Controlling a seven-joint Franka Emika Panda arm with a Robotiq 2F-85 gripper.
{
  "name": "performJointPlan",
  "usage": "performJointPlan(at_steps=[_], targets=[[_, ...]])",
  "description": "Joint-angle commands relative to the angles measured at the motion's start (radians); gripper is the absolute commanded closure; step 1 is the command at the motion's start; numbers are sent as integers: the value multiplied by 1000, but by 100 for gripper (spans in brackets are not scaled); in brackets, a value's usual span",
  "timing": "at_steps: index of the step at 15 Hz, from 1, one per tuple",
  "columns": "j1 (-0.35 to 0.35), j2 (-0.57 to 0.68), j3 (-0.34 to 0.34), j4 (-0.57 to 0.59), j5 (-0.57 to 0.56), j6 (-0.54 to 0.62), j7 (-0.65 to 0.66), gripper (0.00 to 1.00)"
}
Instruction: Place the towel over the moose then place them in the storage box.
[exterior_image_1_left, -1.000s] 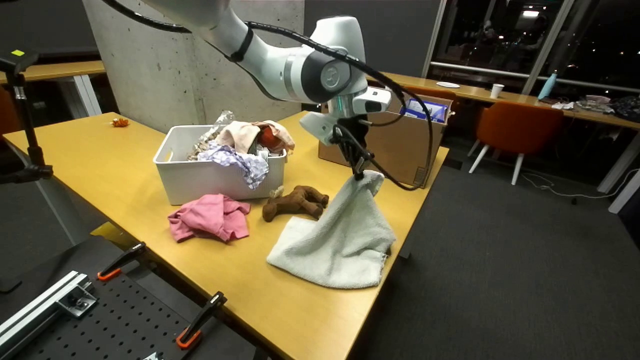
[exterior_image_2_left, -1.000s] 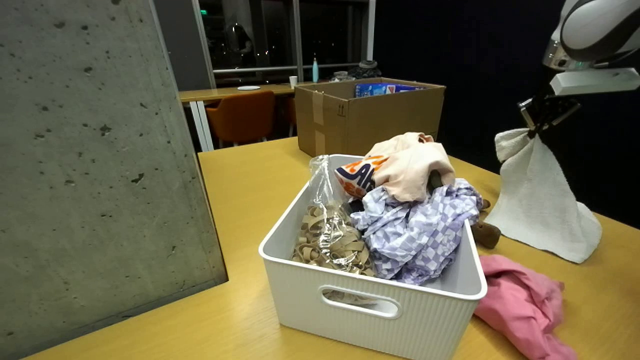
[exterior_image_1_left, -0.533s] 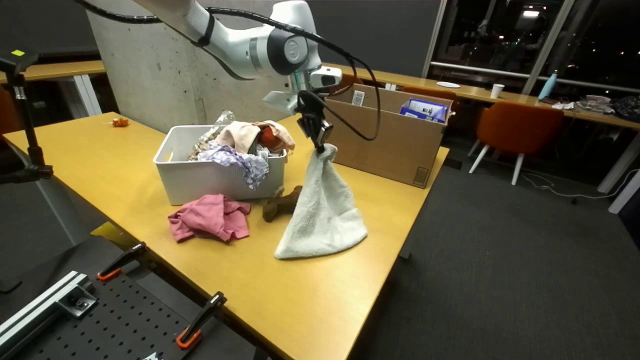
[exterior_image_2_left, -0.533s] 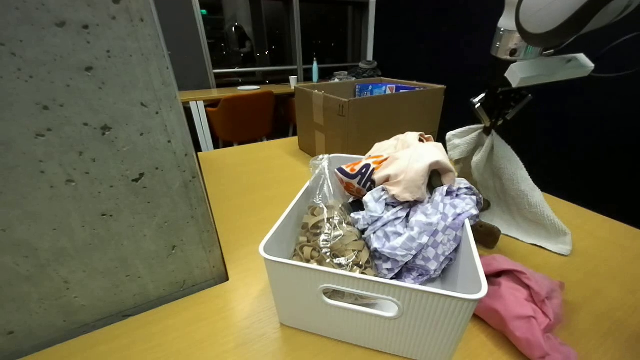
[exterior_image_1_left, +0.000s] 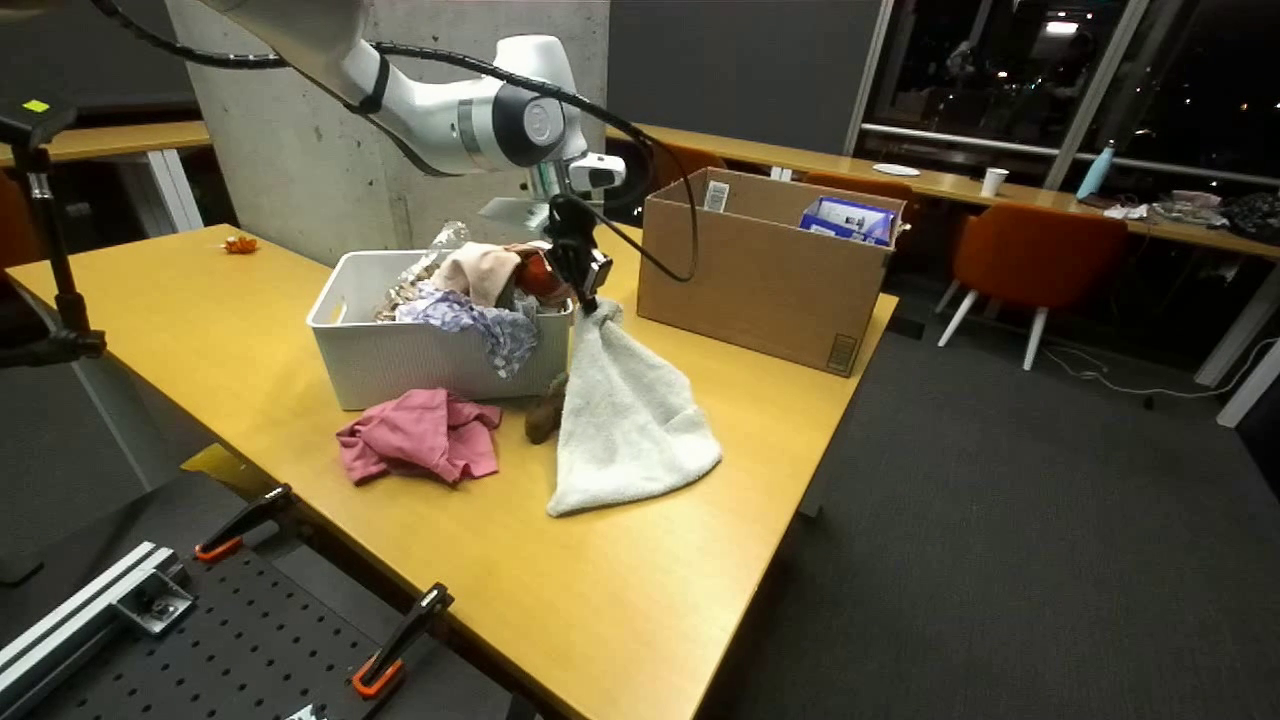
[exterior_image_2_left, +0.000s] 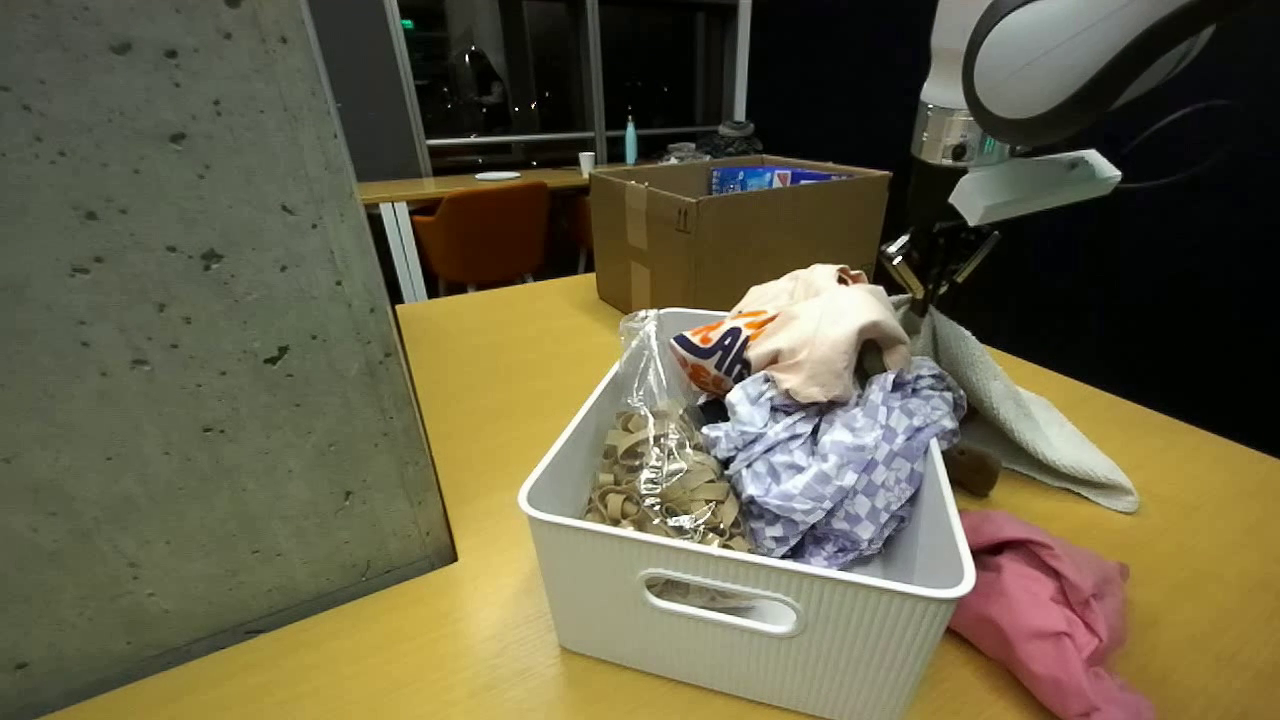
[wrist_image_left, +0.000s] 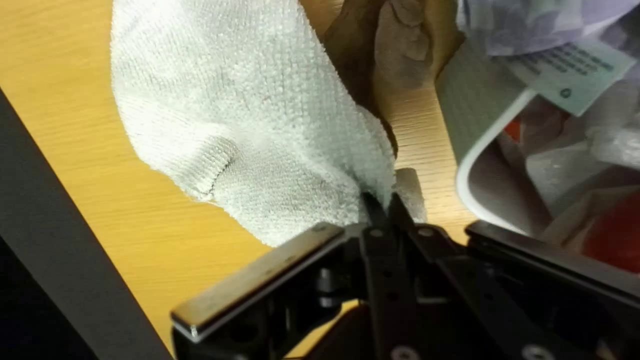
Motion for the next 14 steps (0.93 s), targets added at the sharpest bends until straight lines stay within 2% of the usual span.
performJointPlan(at_steps=[1, 4, 7, 9, 10, 11, 14], targets=[[15, -8, 14, -3, -35, -2, 6, 70], [13, -31, 16, -27, -28, 4, 1, 48], [3, -96, 17, -109, -20, 25, -1, 27], [-22, -137, 25, -167, -3, 52, -18, 12], [-58, -140, 44, -172, 37, 49, -49, 6], [-97, -126, 56, -163, 76, 48, -81, 1], [-187, -62, 63, -115, 145, 32, -166, 0]])
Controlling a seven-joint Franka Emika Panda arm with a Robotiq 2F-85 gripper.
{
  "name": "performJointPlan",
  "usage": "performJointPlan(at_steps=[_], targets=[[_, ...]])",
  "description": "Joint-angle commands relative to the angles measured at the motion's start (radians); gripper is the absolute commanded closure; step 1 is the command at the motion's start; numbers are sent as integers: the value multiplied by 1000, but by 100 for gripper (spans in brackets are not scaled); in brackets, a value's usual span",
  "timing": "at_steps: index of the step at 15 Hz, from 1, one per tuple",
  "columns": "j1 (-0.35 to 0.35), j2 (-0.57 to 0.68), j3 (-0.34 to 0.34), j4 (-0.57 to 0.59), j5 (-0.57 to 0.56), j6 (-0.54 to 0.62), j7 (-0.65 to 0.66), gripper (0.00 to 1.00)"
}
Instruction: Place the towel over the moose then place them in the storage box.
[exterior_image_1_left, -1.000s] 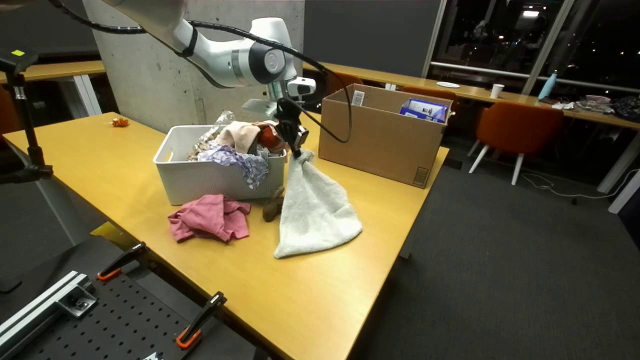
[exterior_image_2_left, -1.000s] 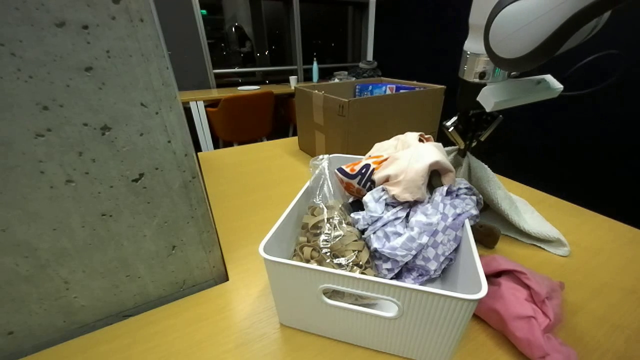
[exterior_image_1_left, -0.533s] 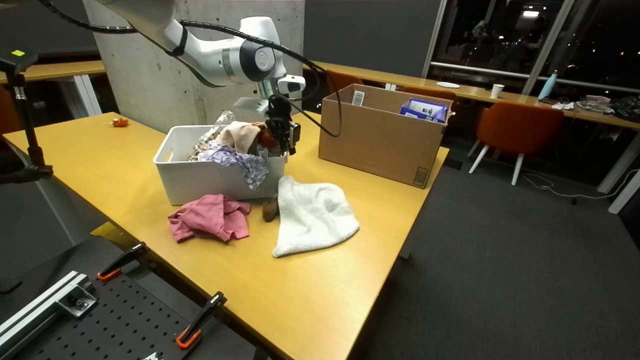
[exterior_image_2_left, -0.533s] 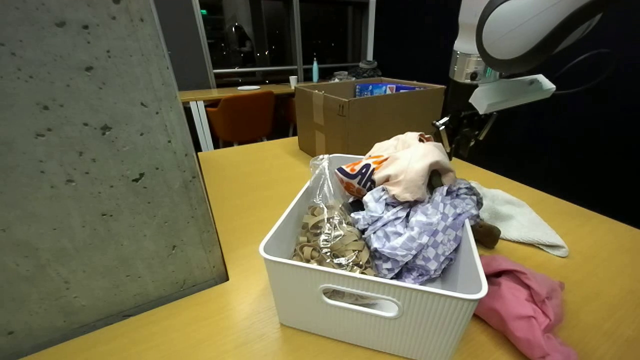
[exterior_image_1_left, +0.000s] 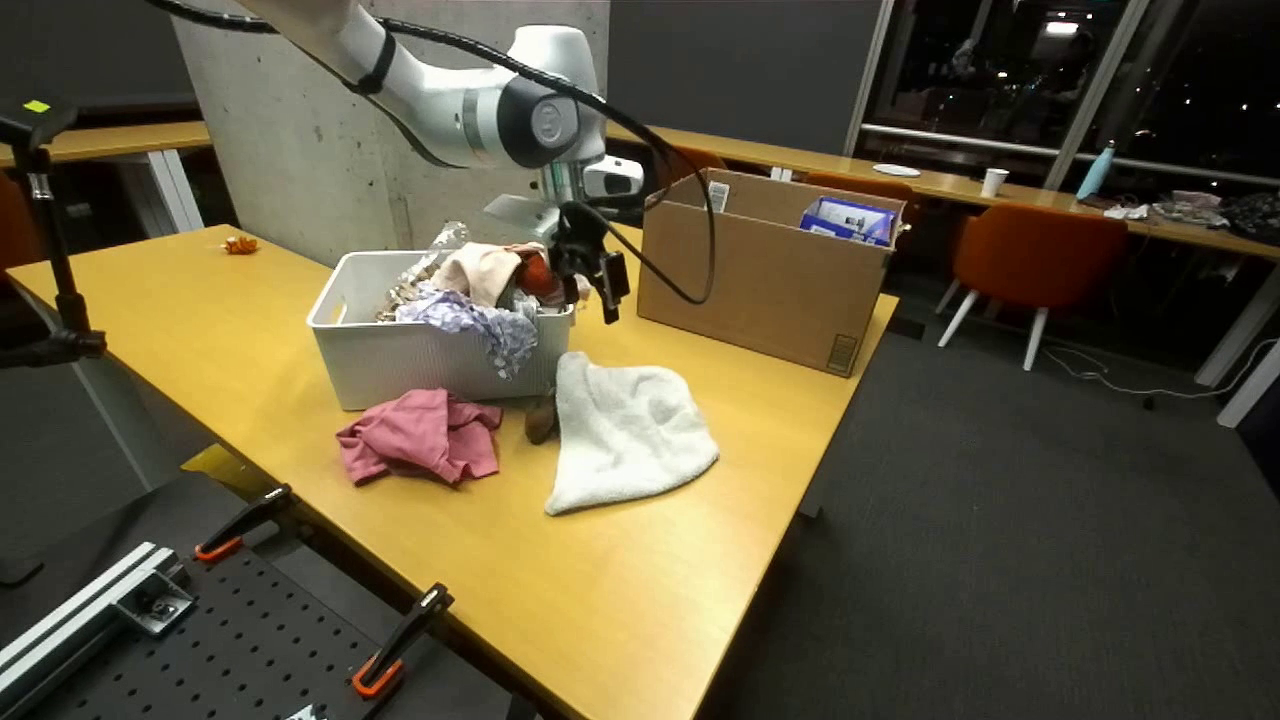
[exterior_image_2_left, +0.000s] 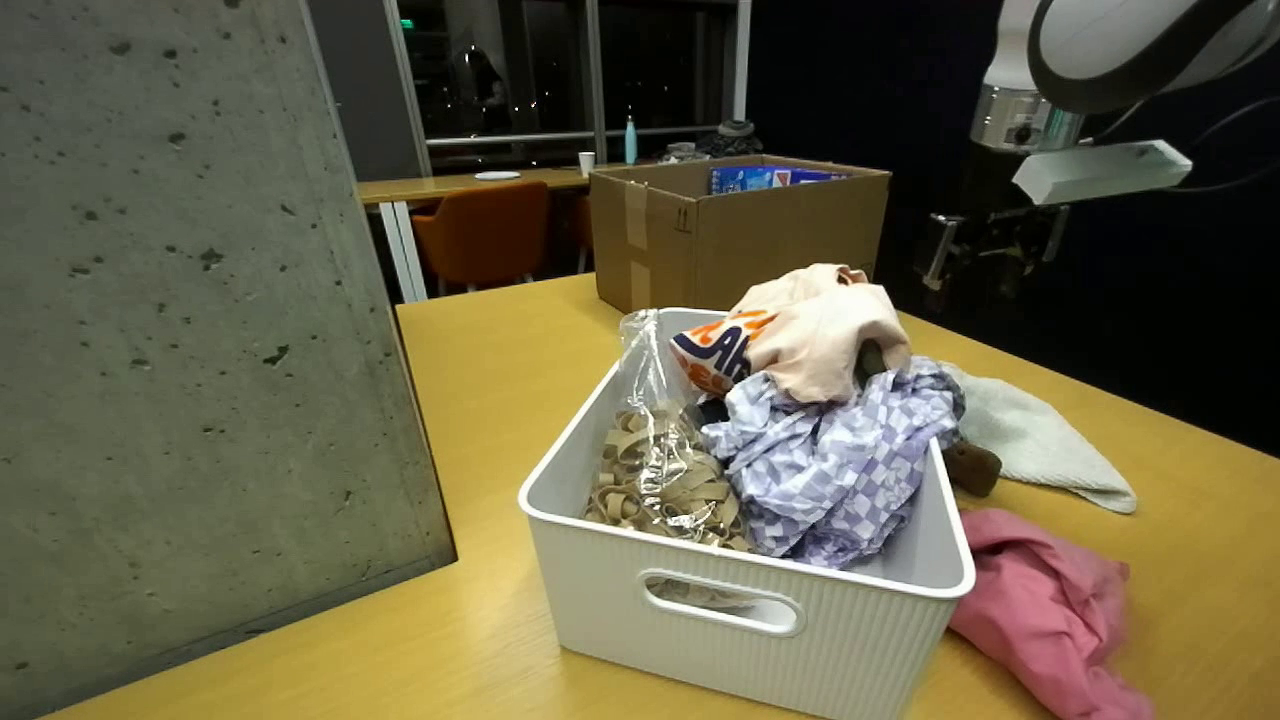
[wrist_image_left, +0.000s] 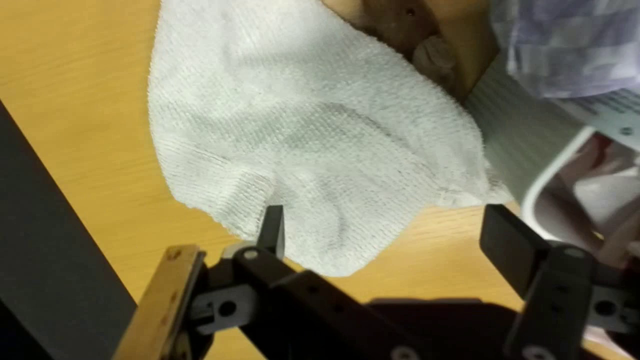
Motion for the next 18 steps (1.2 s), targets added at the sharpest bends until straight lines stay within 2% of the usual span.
performJointPlan(at_steps=[1, 3, 6, 11, 18], targets=[[-126, 67, 35, 53, 72, 7, -124, 0], [-168, 116, 40, 107, 94, -12, -171, 0], [-187, 175, 50, 184, 92, -37, -204, 0], [-155, 284, 78, 330, 84, -95, -195, 0], [-109, 395, 96, 395, 86, -133, -177, 0]])
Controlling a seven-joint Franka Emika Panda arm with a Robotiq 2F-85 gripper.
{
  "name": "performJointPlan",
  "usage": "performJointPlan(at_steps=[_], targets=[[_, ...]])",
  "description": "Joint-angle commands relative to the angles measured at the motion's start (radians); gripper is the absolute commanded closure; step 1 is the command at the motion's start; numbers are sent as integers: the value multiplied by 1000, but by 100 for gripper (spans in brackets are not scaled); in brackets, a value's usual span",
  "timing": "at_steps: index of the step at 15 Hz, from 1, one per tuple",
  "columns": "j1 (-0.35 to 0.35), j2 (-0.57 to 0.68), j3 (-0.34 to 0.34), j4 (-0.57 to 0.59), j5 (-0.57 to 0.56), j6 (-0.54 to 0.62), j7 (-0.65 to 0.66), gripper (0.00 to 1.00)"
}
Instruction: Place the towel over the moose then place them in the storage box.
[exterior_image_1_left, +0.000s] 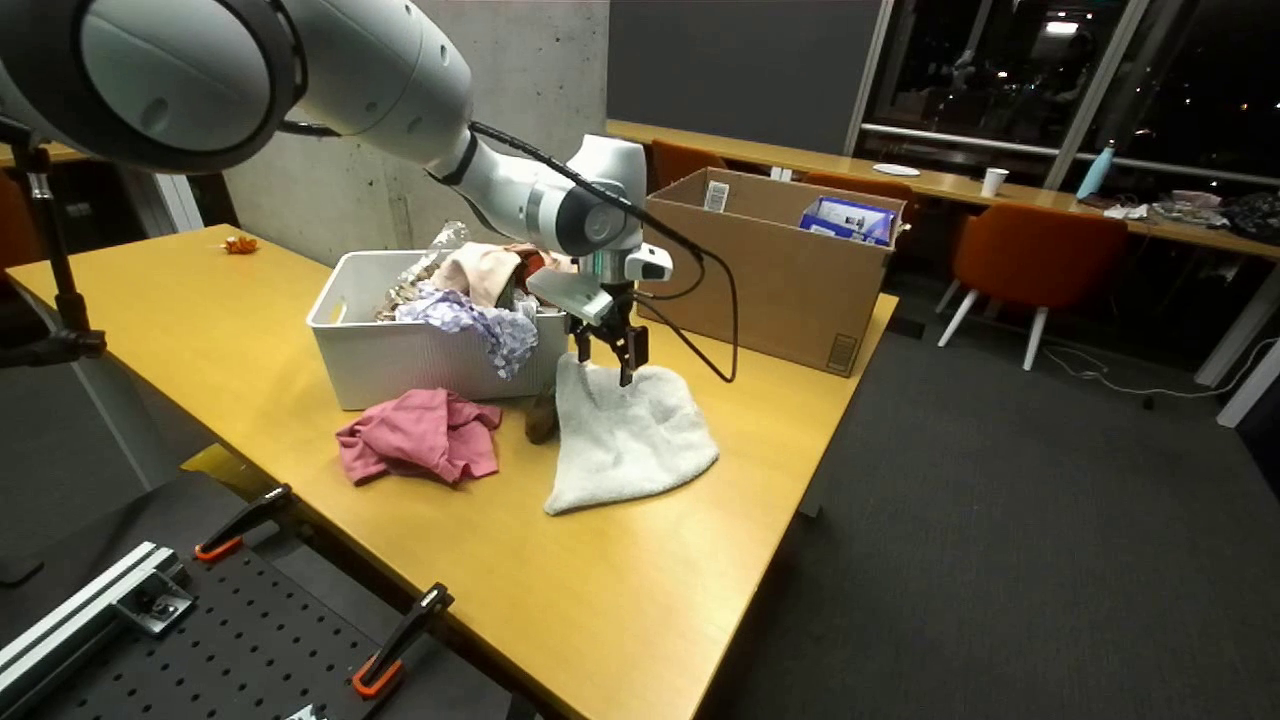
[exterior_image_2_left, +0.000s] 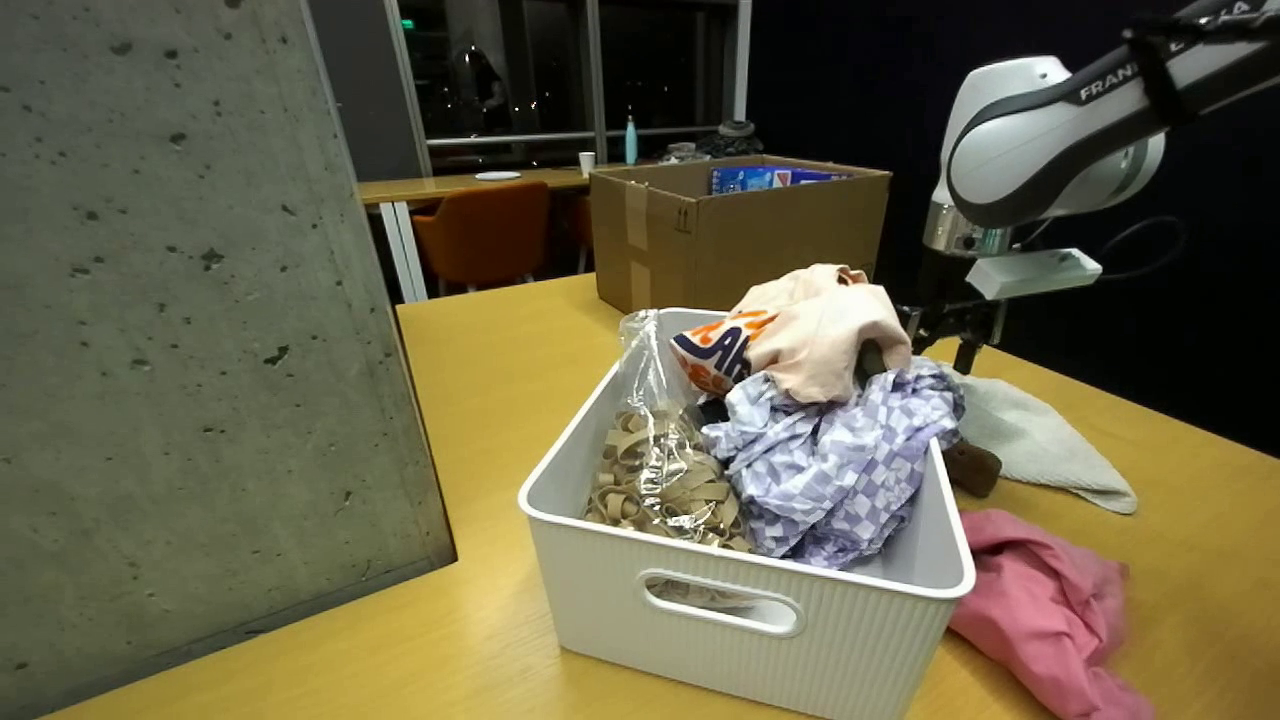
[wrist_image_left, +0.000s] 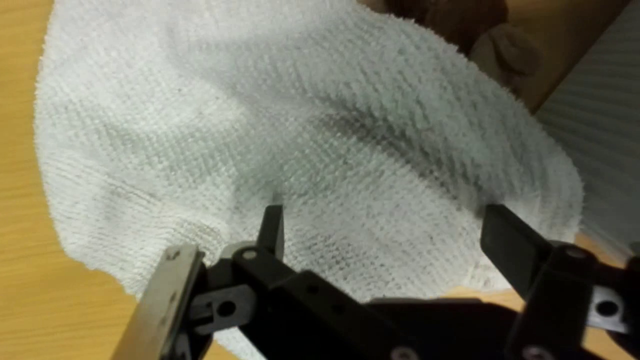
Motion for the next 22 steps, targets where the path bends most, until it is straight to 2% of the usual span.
performJointPlan(at_steps=[1, 5, 6, 7, 8, 14, 17, 19, 20, 22], targets=[[-1, 80, 11, 96, 8, -52, 0, 0], [-4, 136, 8, 158, 1, -82, -14, 0], [-9, 154, 9, 184, 1, -96, -20, 25], [-11, 166, 7, 204, -1, -110, -24, 26], [-14, 177, 7, 223, -1, -119, -27, 32], [-33, 217, 11, 313, 5, -178, -40, 78], [-26, 188, -2, 295, -6, -217, -20, 98], [-20, 154, -16, 264, -17, -244, -8, 95], [-12, 122, -33, 229, -31, -265, 10, 97], [0, 64, -65, 174, -49, -275, 43, 95]])
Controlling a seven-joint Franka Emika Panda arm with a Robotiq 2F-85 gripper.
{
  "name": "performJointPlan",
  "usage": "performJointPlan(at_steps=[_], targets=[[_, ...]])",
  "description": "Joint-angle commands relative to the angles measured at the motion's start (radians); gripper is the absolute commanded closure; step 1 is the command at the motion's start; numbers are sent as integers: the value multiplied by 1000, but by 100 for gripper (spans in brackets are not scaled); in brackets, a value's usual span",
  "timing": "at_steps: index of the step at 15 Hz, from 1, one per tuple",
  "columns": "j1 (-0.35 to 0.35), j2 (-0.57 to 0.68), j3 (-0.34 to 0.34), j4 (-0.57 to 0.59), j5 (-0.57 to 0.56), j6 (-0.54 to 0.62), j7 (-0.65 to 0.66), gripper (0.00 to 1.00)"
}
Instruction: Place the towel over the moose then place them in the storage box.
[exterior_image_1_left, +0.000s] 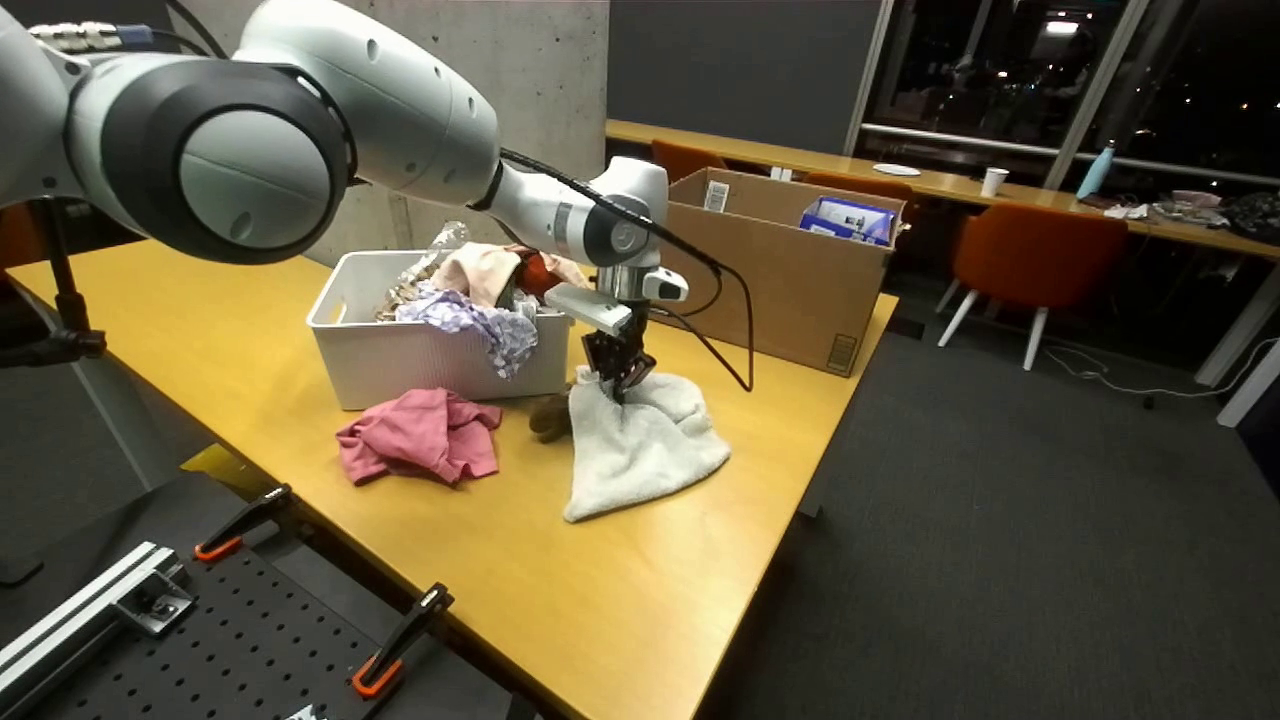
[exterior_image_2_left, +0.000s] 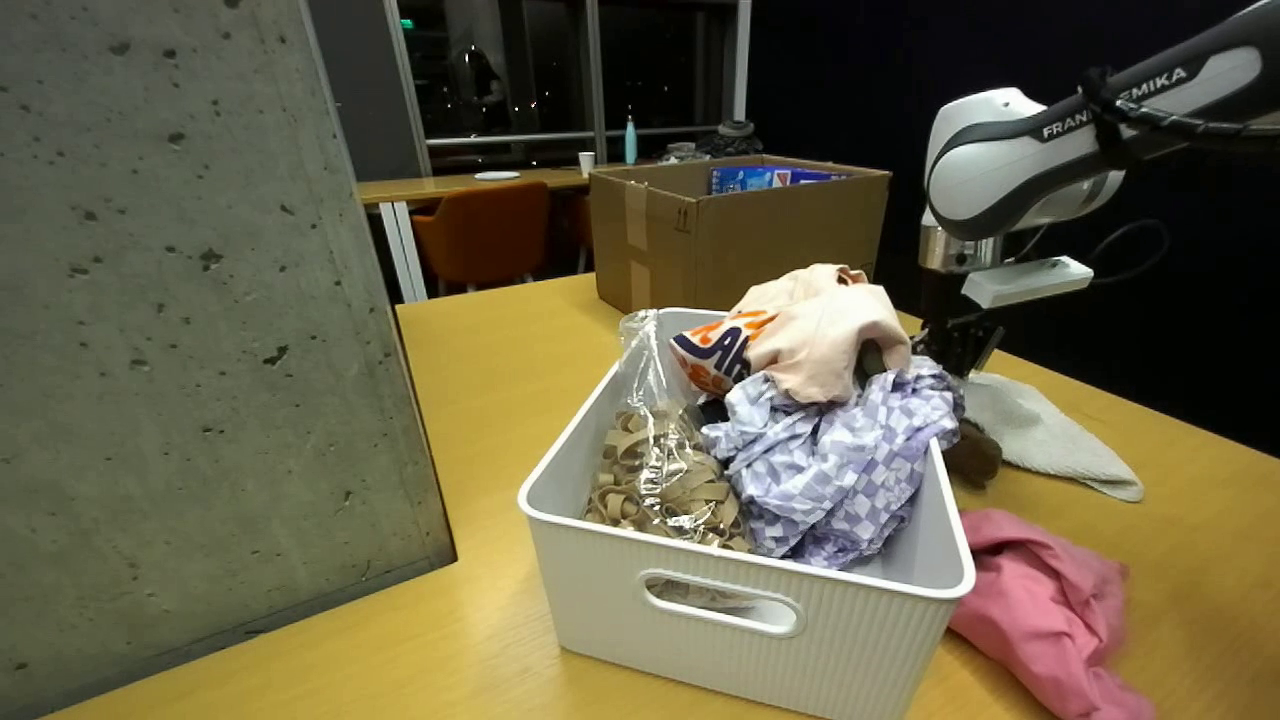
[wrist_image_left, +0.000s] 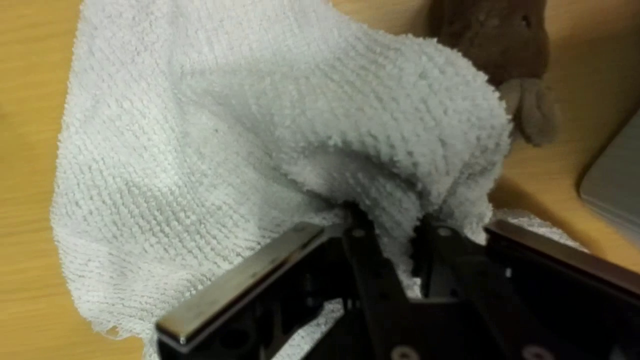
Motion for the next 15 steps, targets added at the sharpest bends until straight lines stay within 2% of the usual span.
performJointPlan(at_steps=[1, 5, 9, 12, 15], targets=[[22, -120, -54, -102, -41, -47, 58, 95], [19, -241, -95, -146, -95, -76, 100, 95], [60, -364, -115, -136, -171, -126, 145, 95], [136, -427, -95, -120, -231, -139, 184, 95], [238, -453, -73, -86, -295, -160, 230, 95]])
